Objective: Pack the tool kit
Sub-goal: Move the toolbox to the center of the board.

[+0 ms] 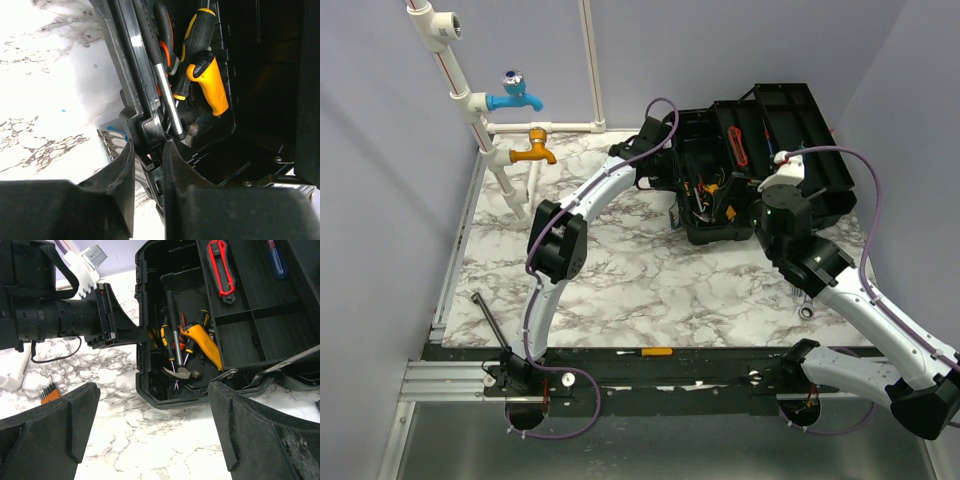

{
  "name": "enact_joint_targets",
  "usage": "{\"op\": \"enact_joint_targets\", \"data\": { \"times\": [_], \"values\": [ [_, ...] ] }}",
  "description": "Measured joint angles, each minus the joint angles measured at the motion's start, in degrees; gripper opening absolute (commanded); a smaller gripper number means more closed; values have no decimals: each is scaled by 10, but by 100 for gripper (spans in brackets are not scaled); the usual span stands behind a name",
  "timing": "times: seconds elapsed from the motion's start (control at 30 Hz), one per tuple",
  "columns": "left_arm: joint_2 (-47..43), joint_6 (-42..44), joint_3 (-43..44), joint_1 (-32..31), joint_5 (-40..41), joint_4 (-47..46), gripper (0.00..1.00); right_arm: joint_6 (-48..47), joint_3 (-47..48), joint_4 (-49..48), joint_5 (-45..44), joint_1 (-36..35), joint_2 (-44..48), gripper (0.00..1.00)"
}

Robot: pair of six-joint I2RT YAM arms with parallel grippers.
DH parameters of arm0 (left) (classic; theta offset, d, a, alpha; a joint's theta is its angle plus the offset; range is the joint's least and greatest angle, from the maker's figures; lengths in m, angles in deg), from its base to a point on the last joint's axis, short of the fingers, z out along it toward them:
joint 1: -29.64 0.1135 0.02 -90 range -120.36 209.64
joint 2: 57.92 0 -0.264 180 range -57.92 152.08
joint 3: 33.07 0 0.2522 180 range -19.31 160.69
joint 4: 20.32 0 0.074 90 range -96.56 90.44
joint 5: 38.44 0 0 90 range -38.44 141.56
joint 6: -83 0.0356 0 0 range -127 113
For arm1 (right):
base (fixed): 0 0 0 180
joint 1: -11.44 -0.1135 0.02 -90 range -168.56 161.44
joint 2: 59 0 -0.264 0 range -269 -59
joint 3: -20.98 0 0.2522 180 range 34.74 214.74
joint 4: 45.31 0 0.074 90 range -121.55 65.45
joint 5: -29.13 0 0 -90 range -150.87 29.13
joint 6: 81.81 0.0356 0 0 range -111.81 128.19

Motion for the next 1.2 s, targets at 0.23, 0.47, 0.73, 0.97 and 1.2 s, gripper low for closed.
{"op": "enact_joint_targets", "data": {
  "times": [0.23, 0.47, 0.73, 0.97, 1.2],
  "values": [
    [-63, -14, -113, 7, 11, -73, 0, 9, -19, -6, 10, 0, -3, 100],
    [-165, 5, -268, 36, 14, -116, 0, 18, -28, -4, 11, 0, -5, 100],
    [-300, 27, -443, 63, 32, -146, 0, 18, -3, 17, -27, 0, -17, 100],
    [-364, 29, -523, 67, 48, -167, 0, -4, 136, 69, -99, 22, -88, 100],
    [-395, 34, -571, 67, 49, -209, 37, 12, 200, 81, -39, 184, -162, 100]
  ]
}}
